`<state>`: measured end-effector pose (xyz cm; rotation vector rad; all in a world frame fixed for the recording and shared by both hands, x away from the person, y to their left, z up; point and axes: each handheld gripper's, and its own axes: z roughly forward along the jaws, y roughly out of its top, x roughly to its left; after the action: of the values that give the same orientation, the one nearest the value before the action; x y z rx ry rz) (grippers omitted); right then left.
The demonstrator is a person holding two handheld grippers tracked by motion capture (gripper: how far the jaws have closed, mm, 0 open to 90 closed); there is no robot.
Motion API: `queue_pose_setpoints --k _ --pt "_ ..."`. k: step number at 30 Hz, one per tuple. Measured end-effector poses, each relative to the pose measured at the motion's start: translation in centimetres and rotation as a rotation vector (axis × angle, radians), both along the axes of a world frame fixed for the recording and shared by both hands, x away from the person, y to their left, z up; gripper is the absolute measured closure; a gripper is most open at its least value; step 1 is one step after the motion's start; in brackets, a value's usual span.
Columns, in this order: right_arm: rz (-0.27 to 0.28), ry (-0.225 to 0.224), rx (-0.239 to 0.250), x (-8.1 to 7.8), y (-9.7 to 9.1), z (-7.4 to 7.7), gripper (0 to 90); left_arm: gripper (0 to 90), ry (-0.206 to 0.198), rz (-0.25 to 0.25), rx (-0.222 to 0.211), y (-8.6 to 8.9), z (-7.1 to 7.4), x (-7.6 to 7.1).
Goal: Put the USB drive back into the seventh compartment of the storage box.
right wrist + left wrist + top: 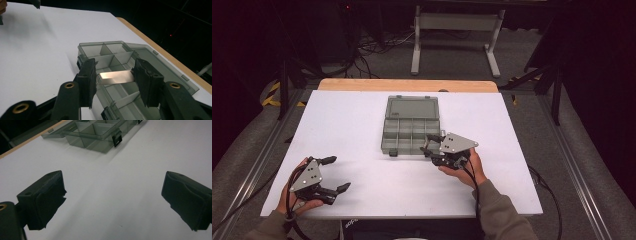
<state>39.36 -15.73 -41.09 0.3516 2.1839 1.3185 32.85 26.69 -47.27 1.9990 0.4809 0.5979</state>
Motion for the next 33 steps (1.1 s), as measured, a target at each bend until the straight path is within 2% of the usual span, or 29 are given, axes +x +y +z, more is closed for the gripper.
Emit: queue_pose_setpoints --k 20,24,33 --pt "-0.047 0.017 0.035 1.7 0.9 0.1 53.5 5.6 0.003 0.002 0.001 0.0 -0.1 0.0" --pt "-0.052 0.015 0.027 2.0 1.1 0.1 53.5 5.5 0.0 -0.001 0.003 0.0 0.0 0.0" --pt "-0.072 0.044 0.023 2.9 1.8 -0.5 53.5 5.5 -0.003 -0.003 0.005 0.1 0.0 0.0"
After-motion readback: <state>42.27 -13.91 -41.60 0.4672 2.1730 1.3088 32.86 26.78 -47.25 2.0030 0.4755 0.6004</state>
